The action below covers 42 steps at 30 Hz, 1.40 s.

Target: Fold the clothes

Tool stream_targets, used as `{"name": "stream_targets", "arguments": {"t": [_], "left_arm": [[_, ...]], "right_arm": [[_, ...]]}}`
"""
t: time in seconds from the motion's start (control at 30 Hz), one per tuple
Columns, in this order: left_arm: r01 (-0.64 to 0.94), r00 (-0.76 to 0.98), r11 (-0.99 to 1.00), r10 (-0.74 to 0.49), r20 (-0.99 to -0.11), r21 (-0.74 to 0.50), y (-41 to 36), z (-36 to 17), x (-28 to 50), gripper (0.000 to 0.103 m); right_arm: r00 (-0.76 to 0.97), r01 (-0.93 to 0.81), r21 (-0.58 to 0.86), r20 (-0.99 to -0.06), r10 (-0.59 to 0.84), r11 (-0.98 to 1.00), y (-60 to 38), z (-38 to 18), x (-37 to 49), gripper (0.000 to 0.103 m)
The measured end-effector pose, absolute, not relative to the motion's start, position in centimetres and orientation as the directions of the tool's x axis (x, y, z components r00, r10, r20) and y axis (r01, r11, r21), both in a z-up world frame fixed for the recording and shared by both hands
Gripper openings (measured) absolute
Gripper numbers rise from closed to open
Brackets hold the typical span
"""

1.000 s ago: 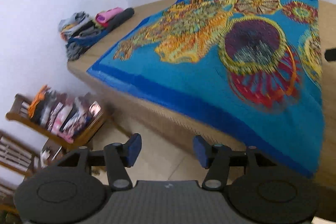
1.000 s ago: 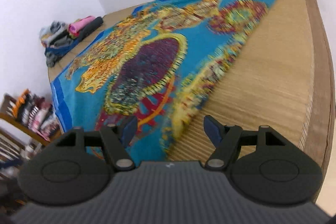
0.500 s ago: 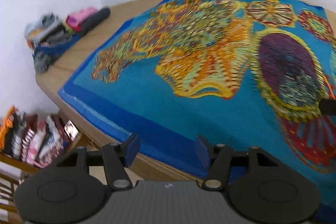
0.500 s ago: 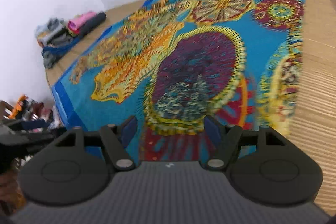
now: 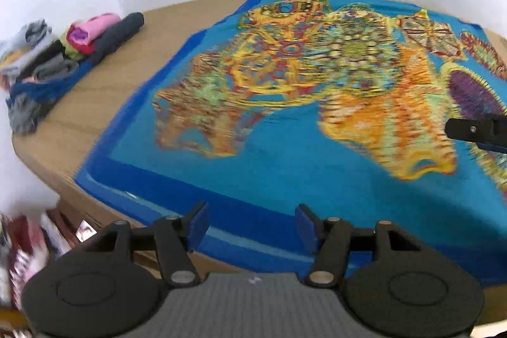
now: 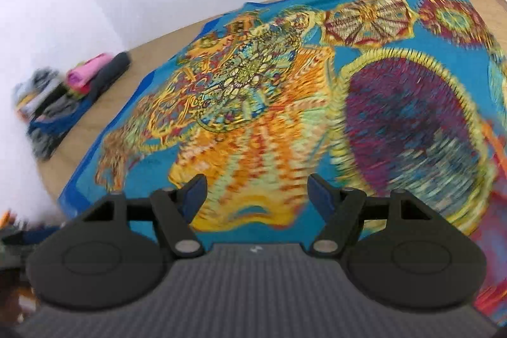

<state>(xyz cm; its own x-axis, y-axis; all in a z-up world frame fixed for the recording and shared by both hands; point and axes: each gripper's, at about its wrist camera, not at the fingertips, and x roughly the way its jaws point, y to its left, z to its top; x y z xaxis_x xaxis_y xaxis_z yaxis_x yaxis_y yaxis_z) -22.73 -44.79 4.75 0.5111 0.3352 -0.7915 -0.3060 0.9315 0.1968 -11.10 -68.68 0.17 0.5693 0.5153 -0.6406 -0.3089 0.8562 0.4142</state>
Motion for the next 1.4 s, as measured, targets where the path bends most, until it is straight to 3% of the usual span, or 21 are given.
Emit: {"name": "stream_targets", "arguments": {"t": [0.1,0.3,0.53,0.87,1.17,1.4], "left_arm": [[-0.283,0.523,0.942,0.307,-0.795,0.178,-40.8,4.9,-22.5,0.064],[-0.194,0.564,0.971,0.224,-0.795,0.137,-35.0,4.0,-18.1,0.066],[-0.072,0.592,0.983,0.180,-0.785,0.171,-30.8,3.8,-11.6,0.066],[-0.013,0.589,0.996,0.083,-0.804,0.093,-25.9,3.9,-4.8,0.067],[0.111,0.604,0.993,-0.032,-0.796,0.044,-21.8,2.1,2.6,0.067],[0.177,0.595,0.984,-0.114,-0.796,-0.008,-17.4,-1.1,7.8,0.067]], "right_arm": [[0.531,-0.303,0.460,-0.646,0.549,0.835,-64.4,0.2,-12.1,0.072],[0.601,-0.300,0.361,-0.647,0.468,0.883,-58.7,1.3,-11.7,0.072],[0.618,-0.204,0.356,-0.675,0.402,0.912,-53.9,0.0,-7.4,0.072],[0.594,-0.263,0.329,-0.685,0.422,0.907,-48.1,3.5,0.0,0.072],[0.636,-0.345,0.199,-0.669,0.385,0.917,-39.7,7.0,10.3,0.072],[0.621,-0.424,0.085,-0.697,0.358,0.902,-27.4,5.5,25.8,0.074]]}}
